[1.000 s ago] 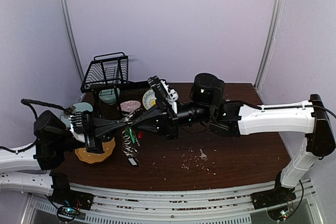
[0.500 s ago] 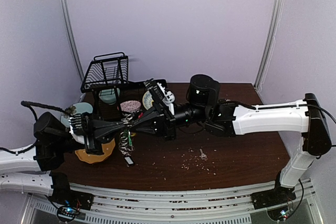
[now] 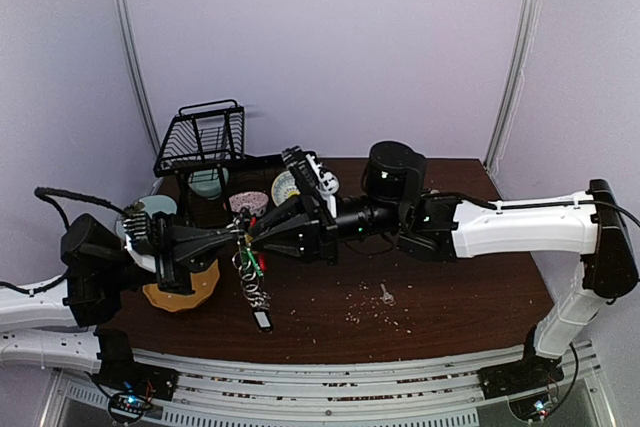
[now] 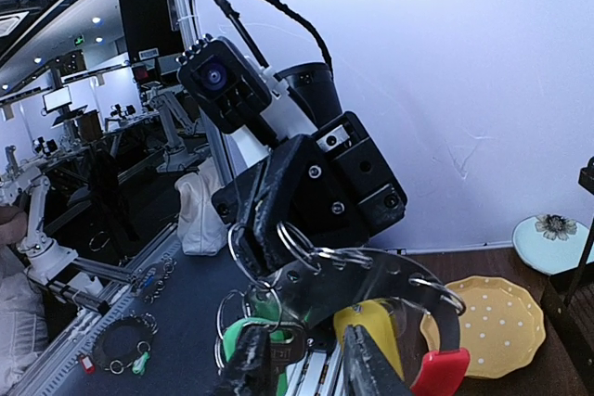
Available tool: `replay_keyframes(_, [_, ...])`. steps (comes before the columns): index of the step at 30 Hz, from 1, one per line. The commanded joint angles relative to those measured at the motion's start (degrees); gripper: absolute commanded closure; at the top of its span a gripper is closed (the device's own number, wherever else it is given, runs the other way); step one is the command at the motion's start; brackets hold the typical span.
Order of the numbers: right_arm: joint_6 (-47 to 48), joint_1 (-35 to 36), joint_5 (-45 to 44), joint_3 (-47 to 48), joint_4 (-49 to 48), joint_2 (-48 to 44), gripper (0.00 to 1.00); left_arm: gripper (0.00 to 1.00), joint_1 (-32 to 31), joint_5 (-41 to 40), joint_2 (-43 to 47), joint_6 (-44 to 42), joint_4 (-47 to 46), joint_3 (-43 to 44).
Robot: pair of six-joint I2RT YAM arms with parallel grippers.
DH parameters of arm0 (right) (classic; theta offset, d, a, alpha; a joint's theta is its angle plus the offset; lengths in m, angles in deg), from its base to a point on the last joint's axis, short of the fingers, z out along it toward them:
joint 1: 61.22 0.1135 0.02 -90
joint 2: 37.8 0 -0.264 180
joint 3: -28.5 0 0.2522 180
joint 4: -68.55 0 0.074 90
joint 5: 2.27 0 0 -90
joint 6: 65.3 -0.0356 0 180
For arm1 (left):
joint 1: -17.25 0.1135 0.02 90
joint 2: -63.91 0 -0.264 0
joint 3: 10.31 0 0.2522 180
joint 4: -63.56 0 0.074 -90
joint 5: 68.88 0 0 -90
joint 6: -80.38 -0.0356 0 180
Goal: Put the keys on the keyring
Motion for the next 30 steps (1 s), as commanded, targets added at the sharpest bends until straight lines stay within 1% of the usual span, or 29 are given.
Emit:
replay_keyframes(1, [2.96, -0.26, -1.18, -0.69, 2.28, -4.03, 0.68, 1.00, -0.34, -0.83, 0.47, 1.28, -4.45, 0.47])
replay_keyframes(4, [5.12, -0.23, -2.29, -0.70, 4.55, -5.38, 0.61, 1.00, -0.34, -1.05, 0.46, 1.36, -4.45, 0.54])
replay_keyframes(6, [6.37, -0.24, -3.77, -0.79, 5.39, -6.42, 0.60, 1.00, -0.34, -1.05, 0.59, 1.29, -4.45, 0.56])
replay_keyframes(8, [6.35, -0.15, -4.85, -1.12, 3.94, -7.07, 0.63, 1.00, -0.34, -1.18, 0.74, 1.28, -4.45, 0.48])
replay_keyframes(11, [5.14, 0.73, -5.53, -1.06, -0.21, -6.27, 0.73, 1.00, -0.34, -1.47, 0.71, 1.11, -4.43, 0.47])
replay_keyframes(12, [4.76, 1.04, -5.42, -1.07, -1.62, -5.85, 0.74, 1.00, -0.34, -1.47, 0.71, 1.11, -4.44, 0.45])
replay_keyframes(15, [3.02, 1.52, -5.24, -0.75, -5.13, -4.38, 0.75, 1.00, -0.34, -1.49, 0.62, 1.26, -4.54, 0.56])
replay_keyframes(20, [2.45, 2.37, -4.25, -0.01, -6.88, -2.44, 0.76, 1.00, -0.37, -1.83, 0.95, 0.98, -4.02, 0.51])
replay_keyframes(25, [0.43, 3.25, -2.61, -0.37, -9.08, -1.60, 0.85, 1.00, -0.35, -2.18, 0.96, 0.94, -4.16, 0.54])
replay_keyframes(30, [0.25, 3.35, -3.89, -0.43, -9.16, -0.96, 0.88, 1.00, -0.34, -1.86, 0.65, 0.89, -4.05, 0.56])
